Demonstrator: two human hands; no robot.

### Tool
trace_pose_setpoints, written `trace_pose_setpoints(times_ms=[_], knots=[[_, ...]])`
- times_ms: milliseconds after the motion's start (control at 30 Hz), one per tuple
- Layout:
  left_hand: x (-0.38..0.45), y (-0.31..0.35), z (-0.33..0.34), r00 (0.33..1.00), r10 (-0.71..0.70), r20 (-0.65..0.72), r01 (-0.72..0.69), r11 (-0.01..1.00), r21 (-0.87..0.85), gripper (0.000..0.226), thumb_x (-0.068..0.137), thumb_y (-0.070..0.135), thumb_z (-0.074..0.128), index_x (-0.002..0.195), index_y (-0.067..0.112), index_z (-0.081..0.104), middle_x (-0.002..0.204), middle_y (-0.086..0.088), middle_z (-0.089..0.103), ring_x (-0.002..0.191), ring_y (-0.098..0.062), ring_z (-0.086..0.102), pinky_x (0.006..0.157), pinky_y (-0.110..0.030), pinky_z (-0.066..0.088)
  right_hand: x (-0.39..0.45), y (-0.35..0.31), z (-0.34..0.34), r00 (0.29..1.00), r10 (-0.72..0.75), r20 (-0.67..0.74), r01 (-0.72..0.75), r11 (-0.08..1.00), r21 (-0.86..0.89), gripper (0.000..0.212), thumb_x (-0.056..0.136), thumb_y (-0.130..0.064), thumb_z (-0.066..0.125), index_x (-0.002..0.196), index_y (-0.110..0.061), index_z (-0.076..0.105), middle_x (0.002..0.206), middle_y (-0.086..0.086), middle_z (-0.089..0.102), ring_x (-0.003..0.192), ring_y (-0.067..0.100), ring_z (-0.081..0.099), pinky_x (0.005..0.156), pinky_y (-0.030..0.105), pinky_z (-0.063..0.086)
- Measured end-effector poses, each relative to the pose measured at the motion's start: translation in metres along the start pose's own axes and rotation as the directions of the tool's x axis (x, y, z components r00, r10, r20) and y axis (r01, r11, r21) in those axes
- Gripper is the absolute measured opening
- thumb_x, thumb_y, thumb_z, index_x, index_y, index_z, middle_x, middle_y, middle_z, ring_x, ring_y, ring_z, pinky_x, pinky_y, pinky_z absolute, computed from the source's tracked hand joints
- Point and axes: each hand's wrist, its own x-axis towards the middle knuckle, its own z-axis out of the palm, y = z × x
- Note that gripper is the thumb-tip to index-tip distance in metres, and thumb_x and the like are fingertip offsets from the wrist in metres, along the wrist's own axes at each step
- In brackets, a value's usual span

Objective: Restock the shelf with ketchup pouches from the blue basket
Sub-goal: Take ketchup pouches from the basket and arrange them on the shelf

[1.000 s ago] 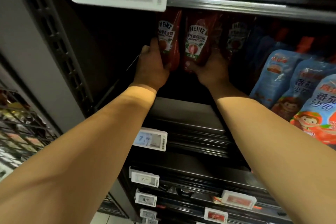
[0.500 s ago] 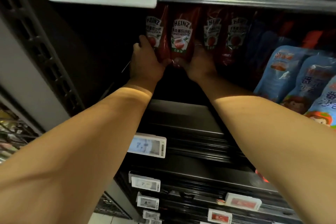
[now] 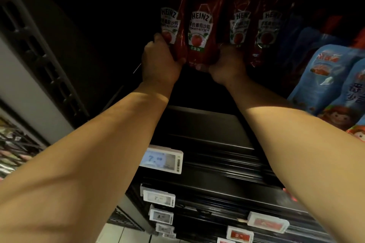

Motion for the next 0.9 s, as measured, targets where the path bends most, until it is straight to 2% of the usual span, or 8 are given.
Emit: trace_pose_setpoints(times_ms=[167, 300, 367, 500, 600, 733, 800, 900], knots=[[-0.005, 0.003, -0.008, 0.999, 0.003, 0.052, -0.001, 0.999, -0.049, 0.073, 0.075, 0.027, 0.088, 0.134, 0.01, 0.049, 0.133, -0.013, 0.058, 0.125, -0.029, 0.058, 0.1, -0.034, 0.048, -0.005, -0.001, -0.011, 0.999, 0.005, 0.046, -0.007, 0.999, 0.044, 0.068, 0.071, -0.02, 0.09, 0.131, -0.009, 0.061, 0.13, 0.007, 0.066, 0.119, 0.022, 0.062, 0.105, 0.035, 0.049], [-0.016, -0.002, -0.021, 0.996, 0.014, 0.09, -0.006, 0.996, -0.086, 0.065, 0.079, 0.022, 0.082, 0.132, 0.008, 0.048, 0.133, -0.016, 0.055, 0.125, -0.032, 0.054, 0.1, -0.035, 0.045, -0.022, -0.001, -0.02, 1.0, -0.013, 0.003, 0.014, 0.982, -0.186, 0.035, 0.082, -0.012, 0.074, 0.116, -0.006, 0.069, 0.119, 0.011, 0.07, 0.113, 0.027, 0.063, 0.088, 0.018, 0.045], [-0.021, -0.007, -0.03, 0.992, 0.046, 0.121, -0.037, 0.996, -0.08, 0.05, 0.082, 0.015, 0.073, 0.128, 0.005, 0.053, 0.129, -0.018, 0.057, 0.122, -0.035, 0.055, 0.099, -0.034, 0.044, -0.039, -0.003, -0.027, 1.0, 0.0, -0.029, -0.007, 0.968, -0.251, 0.033, 0.083, -0.009, 0.066, 0.116, -0.006, 0.07, 0.12, 0.013, 0.069, 0.114, 0.029, 0.062, 0.08, 0.013, 0.037], [-0.029, -0.016, -0.04, 0.971, 0.118, 0.208, -0.093, 0.988, -0.125, 0.032, 0.088, 0.015, 0.064, 0.118, 0.006, 0.065, 0.124, -0.016, 0.065, 0.118, -0.035, 0.058, 0.096, -0.032, 0.044, -0.08, -0.013, -0.04, 0.99, 0.061, -0.129, -0.091, 0.965, -0.244, 0.038, 0.087, -0.017, 0.066, 0.125, -0.015, 0.068, 0.131, 0.01, 0.065, 0.121, 0.029, 0.057, 0.083, 0.01, 0.03], [-0.029, -0.018, -0.039, 0.961, 0.074, 0.268, -0.028, 0.984, -0.174, 0.025, 0.092, 0.023, 0.064, 0.113, 0.01, 0.066, 0.124, -0.015, 0.065, 0.117, -0.035, 0.058, 0.09, -0.028, 0.043, -0.115, -0.019, -0.051, 0.978, 0.145, -0.15, -0.18, 0.951, -0.252, 0.031, 0.086, -0.024, 0.069, 0.117, -0.02, 0.071, 0.125, 0.007, 0.068, 0.116, 0.03, 0.061, 0.094, 0.022, 0.044], [-0.032, -0.017, -0.04, 0.945, 0.099, 0.313, -0.042, 0.982, -0.184, 0.018, 0.089, 0.016, 0.062, 0.106, 0.012, 0.068, 0.121, -0.011, 0.067, 0.117, -0.032, 0.058, 0.09, -0.024, 0.041, -0.164, -0.021, -0.066, 0.93, 0.208, -0.301, -0.221, 0.975, -0.01, 0.019, 0.081, -0.016, 0.074, 0.099, -0.022, 0.072, 0.099, 0.0, 0.073, 0.097, 0.02, 0.068, 0.094, 0.034, 0.054], [-0.038, -0.014, -0.044, 0.933, 0.12, 0.341, -0.049, 0.976, -0.21, 0.017, 0.089, 0.012, 0.063, 0.105, 0.011, 0.07, 0.118, -0.01, 0.069, 0.115, -0.03, 0.06, 0.087, -0.02, 0.038, -0.186, -0.017, -0.077, 0.893, 0.235, -0.384, -0.231, 0.971, 0.056, 0.015, 0.08, -0.017, 0.074, 0.095, -0.02, 0.073, 0.092, -0.003, 0.074, 0.09, 0.016, 0.069, 0.089, 0.033, 0.056], [-0.052, -0.014, -0.058, 0.902, 0.147, 0.406, -0.058, 0.973, -0.222, 0.022, 0.09, 0.014, 0.066, 0.111, 0.013, 0.071, 0.12, -0.006, 0.069, 0.111, -0.024, 0.062, 0.085, -0.017, 0.038, -0.214, -0.015, -0.089, 0.892, 0.194, -0.407, -0.16, 0.98, 0.116, 0.014, 0.083, -0.008, 0.07, 0.095, -0.016, 0.07, 0.086, -0.007, 0.071, 0.08, 0.007, 0.066, 0.08, 0.025, 0.051]])
